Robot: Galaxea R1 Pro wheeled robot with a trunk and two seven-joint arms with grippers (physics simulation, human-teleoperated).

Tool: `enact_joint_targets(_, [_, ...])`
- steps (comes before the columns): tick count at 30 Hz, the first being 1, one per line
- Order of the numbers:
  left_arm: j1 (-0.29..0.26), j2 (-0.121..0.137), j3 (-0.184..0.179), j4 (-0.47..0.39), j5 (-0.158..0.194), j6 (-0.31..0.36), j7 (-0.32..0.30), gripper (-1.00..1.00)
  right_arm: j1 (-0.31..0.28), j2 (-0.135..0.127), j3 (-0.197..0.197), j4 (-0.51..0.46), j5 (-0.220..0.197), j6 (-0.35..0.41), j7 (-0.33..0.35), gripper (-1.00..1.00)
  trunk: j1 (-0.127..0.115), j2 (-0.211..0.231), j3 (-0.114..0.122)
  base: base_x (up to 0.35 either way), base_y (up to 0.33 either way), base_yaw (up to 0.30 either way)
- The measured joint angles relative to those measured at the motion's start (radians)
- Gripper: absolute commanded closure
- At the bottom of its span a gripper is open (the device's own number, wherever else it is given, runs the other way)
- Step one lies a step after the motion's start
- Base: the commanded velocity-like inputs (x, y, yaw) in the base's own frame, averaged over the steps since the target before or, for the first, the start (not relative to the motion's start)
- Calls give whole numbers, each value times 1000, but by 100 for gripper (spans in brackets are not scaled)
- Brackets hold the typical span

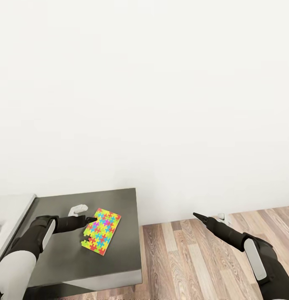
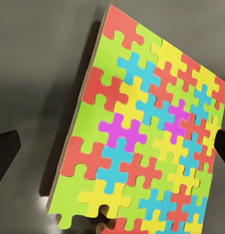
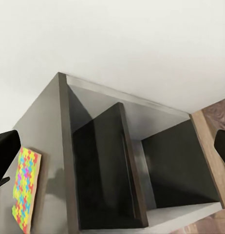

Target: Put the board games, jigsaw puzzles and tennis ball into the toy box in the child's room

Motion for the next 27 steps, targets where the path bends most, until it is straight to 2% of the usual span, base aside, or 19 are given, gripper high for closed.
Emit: enact_joint_targets(27, [0, 0, 1, -3, 0, 0, 0, -100, 0, 1, 1, -2, 1, -8, 3, -100, 0, 0, -44, 0, 0, 0])
